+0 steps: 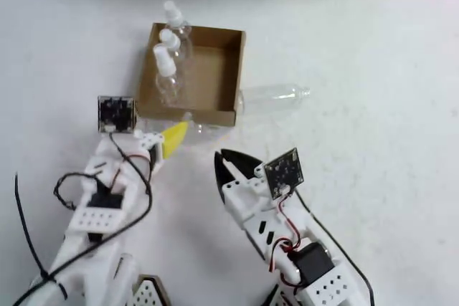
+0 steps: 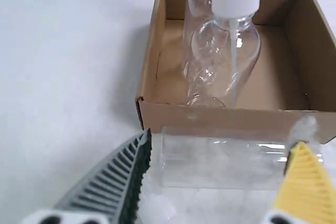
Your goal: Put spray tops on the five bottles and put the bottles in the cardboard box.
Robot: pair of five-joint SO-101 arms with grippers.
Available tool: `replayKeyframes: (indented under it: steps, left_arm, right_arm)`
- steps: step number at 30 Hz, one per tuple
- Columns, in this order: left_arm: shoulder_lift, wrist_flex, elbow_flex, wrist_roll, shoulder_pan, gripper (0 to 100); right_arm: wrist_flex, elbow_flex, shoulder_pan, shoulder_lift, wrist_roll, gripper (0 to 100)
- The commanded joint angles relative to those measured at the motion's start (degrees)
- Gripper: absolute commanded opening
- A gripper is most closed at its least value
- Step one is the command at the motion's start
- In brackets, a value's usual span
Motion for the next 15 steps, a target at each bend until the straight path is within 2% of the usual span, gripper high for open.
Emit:
replayKeyframes:
  steps: [1, 6, 10, 15]
  left_arm:
    - [-8.5, 0.5, 4.4, -0.6, -2.0, 38]
    - [-18.1, 2.9, 9.1, -0.2, -7.6, 34]
    - [-26.6, 11.8, 9.1, -0.2, -13.4, 20]
    - [-36.4, 22.9, 11.1, -0.5, -17.2, 2]
  right_arm:
    - [0.1, 0.7, 0.3, -0.4, 0.2, 1.5]
    - [0.1, 0.7, 1.5, -0.5, 0.2, 1.5]
    - [0.1, 0.7, 1.5, -0.7, 0.2, 1.5]
    - [0.0, 0.7, 1.5, -0.7, 0.1, 1.5]
